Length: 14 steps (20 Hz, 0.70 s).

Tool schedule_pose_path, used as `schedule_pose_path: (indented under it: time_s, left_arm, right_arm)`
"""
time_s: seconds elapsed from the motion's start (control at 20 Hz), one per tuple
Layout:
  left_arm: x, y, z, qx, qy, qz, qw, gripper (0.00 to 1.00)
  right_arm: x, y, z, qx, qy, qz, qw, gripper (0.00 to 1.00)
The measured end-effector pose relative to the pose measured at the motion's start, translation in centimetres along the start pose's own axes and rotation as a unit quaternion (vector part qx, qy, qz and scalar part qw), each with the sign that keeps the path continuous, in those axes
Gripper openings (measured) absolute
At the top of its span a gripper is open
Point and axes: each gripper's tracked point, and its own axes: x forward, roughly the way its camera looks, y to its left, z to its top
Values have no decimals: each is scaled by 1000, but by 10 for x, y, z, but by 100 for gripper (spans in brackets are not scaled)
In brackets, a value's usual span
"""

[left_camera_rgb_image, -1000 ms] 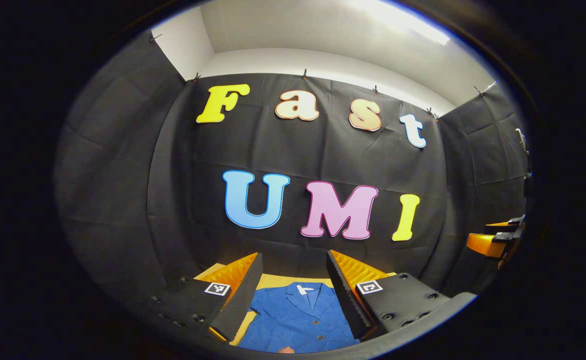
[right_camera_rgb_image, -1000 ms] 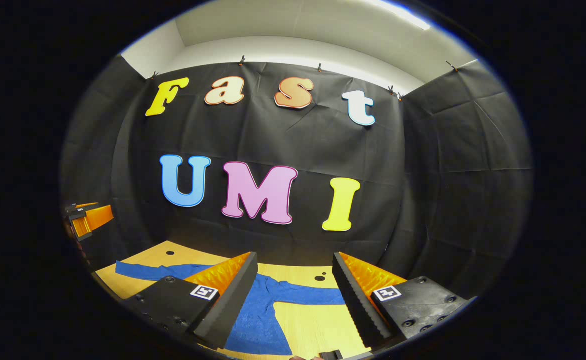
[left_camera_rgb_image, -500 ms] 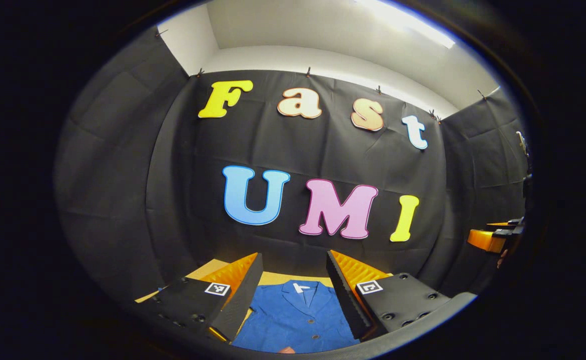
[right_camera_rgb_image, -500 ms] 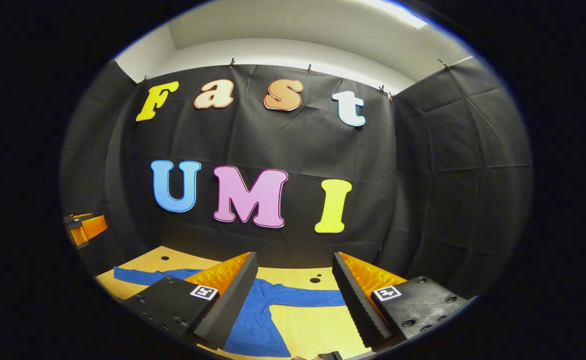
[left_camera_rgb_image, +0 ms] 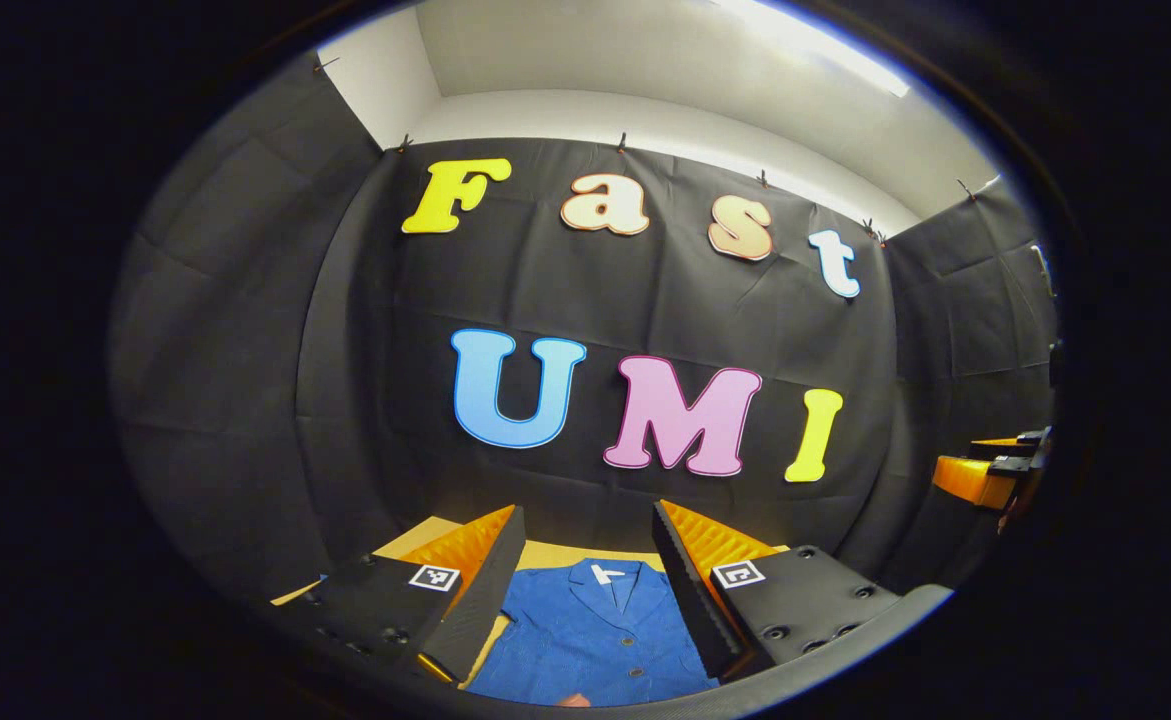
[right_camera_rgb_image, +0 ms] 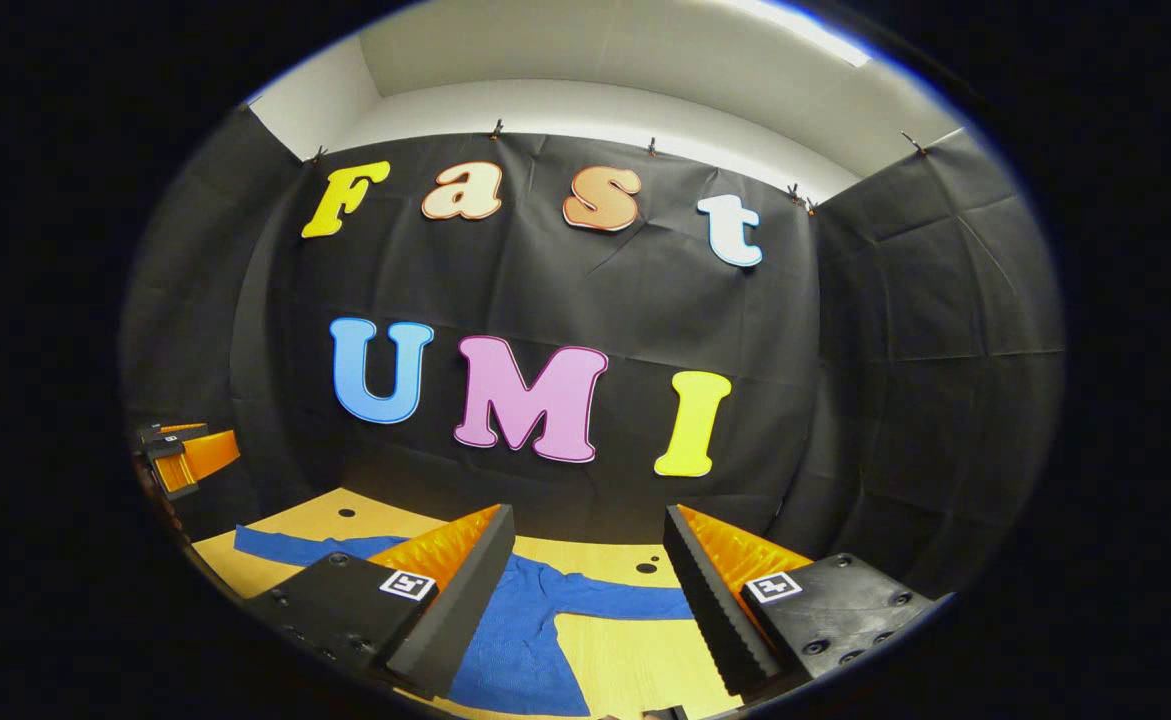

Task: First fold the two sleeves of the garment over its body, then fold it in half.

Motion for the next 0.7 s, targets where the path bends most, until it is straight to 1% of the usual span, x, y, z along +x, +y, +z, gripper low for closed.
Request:
schedule_pose_path:
  time_s: [0.05,0.15,0.2,0.25,0.3,0.35,0.45,0.5,0.55,0.7]
  left_arm:
    - [-1,1,2,3,-3,0,1000,74]
    - [-2,5,4,8,-9,0,1000,74]
    - [-2,6,4,9,-11,0,1000,74]
    - [-3,7,5,9,-12,0,1000,74]
    - [-2,8,3,8,-11,-1,1000,74]
    - [-3,9,3,6,-9,-2,1000,74]
    - [-2,9,2,1,-7,-3,1000,74]
    - [-1,10,1,0,-6,-3,1000,74]
    - [0,10,1,-1,-6,-4,1000,74]
    - [3,6,2,-1,-10,-4,1000,74]
  right_arm:
    - [-1,4,1,6,2,5,1000,96]
    - [0,7,3,15,3,9,1000,100]
    - [0,8,6,19,-3,11,1000,99]
    - [0,14,9,21,-6,17,1000,92]
    - [1,14,10,18,-7,14,1000,90]
    - [1,9,8,11,-6,4,1000,90]
    - [5,5,3,-9,1,-12,1000,96]
    - [6,6,0,-13,7,-15,1000,96]
    - [7,6,-2,-15,10,-16,1000,96]
    - [10,16,-4,-9,12,4,1000,96]
